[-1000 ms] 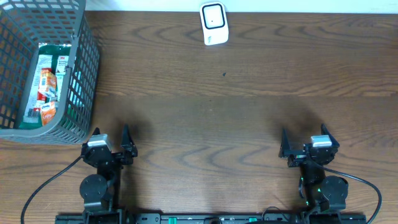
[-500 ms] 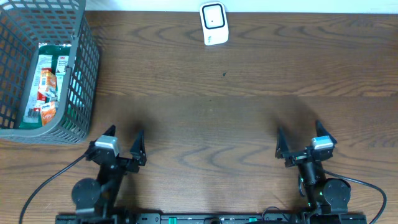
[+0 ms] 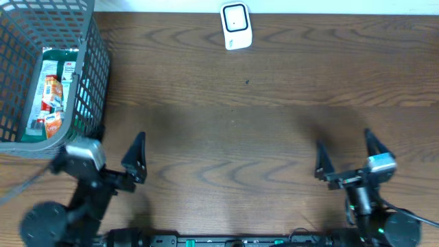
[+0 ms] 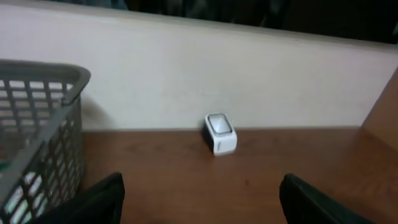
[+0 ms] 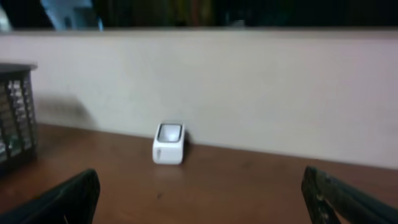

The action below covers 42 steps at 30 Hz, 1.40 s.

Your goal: Scan the item barcode

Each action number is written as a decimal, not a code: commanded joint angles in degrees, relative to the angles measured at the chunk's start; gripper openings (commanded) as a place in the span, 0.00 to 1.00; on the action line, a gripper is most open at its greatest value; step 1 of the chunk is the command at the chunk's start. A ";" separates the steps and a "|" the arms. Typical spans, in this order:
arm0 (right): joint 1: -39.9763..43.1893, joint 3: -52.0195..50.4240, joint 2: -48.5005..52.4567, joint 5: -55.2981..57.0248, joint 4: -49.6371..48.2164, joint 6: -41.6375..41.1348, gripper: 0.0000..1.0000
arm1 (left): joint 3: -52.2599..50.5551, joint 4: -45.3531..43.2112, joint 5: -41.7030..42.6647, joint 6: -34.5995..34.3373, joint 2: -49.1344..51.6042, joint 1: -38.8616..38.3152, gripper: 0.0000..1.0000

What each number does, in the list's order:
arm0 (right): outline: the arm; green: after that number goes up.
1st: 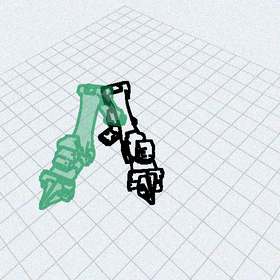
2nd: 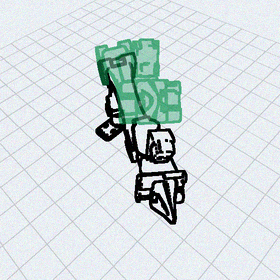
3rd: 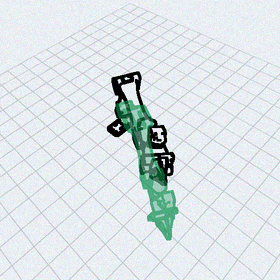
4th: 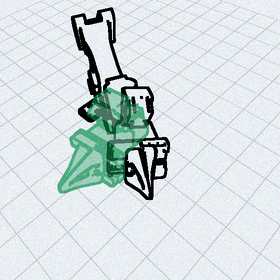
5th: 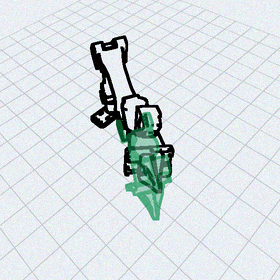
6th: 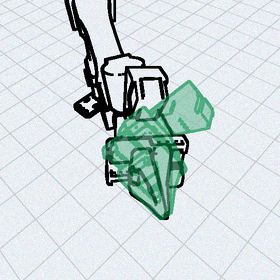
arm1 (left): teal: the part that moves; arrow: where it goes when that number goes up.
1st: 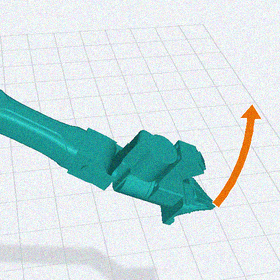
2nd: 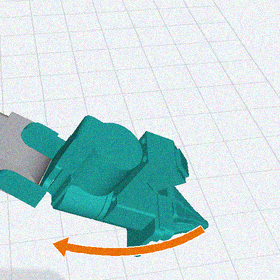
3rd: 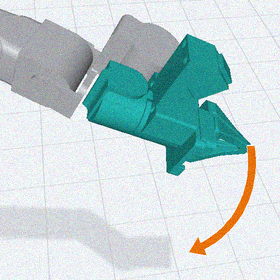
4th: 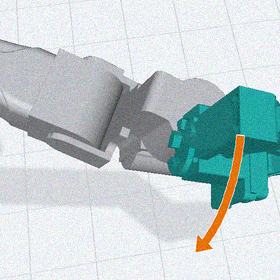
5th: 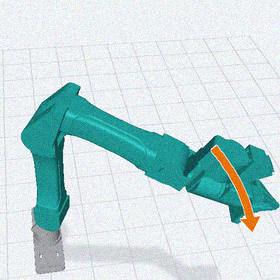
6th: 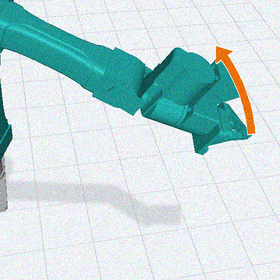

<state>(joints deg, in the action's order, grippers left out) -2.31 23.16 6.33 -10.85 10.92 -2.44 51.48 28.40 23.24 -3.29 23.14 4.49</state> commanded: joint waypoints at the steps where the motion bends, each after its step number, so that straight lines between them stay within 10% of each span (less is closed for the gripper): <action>1: 0.83 10.91 7.54 3.54 3.52 -0.17 0.99 | 15.15 6.27 -1.22 3.93 10.12 0.42 0.81; 17: 1.14 64.46 55.47 7.98 45.31 4.44 0.99 | 88.98 50.29 -14.95 7.74 65.75 5.66 0.81; 30: 1.14 67.80 76.72 7.37 55.41 4.42 0.99 | 90.36 53.70 -15.32 7.74 82.31 16.63 0.81; 42: 1.14 67.80 87.76 7.39 56.78 4.42 0.99 | 88.39 62.88 -15.47 -8.22 88.72 25.40 0.81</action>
<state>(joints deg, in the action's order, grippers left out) -2.26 89.95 92.27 -3.99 67.68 1.13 140.68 89.38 8.36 -8.10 109.21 28.73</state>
